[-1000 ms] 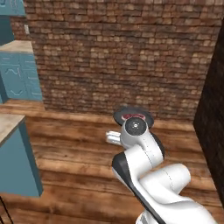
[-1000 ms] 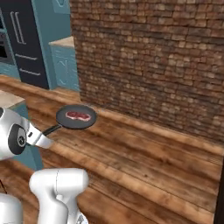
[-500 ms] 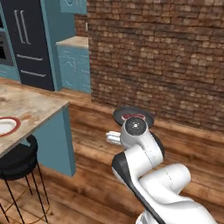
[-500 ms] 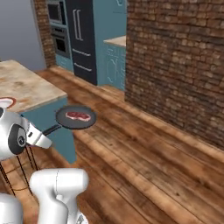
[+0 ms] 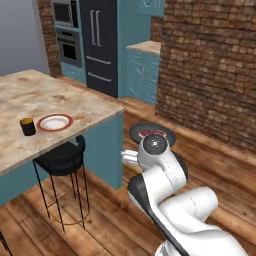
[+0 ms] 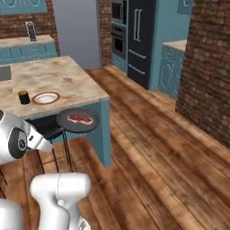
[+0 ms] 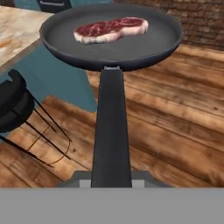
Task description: Pick up the pan with the steak in it and place it on the dining table. Then place the steak on the plate.
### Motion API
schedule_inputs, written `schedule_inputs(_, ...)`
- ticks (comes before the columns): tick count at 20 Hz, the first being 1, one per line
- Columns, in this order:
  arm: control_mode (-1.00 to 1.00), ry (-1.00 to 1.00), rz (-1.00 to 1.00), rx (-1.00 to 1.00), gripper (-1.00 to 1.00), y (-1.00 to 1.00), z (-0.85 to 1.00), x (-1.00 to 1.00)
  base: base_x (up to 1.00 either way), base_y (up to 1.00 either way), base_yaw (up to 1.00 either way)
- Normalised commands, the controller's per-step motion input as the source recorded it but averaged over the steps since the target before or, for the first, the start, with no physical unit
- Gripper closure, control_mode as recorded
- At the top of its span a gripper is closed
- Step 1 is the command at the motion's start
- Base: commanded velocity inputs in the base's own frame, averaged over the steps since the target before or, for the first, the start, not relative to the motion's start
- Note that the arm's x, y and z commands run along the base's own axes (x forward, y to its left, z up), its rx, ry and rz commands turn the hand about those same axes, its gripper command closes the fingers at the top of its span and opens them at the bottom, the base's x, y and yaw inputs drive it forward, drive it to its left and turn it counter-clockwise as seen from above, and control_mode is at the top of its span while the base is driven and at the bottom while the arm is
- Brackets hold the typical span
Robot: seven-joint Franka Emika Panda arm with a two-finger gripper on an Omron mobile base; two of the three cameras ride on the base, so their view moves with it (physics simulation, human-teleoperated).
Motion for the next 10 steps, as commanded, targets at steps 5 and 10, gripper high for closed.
schedule_inputs(5,1.00,0.00,0.00,0.00,1.00,0.00,0.00,0.00,0.00,0.00,0.50)
schedule_inputs(10,1.00,0.00,0.00,0.00,1.00,0.00,0.00,0.00,0.00,0.00,0.50)
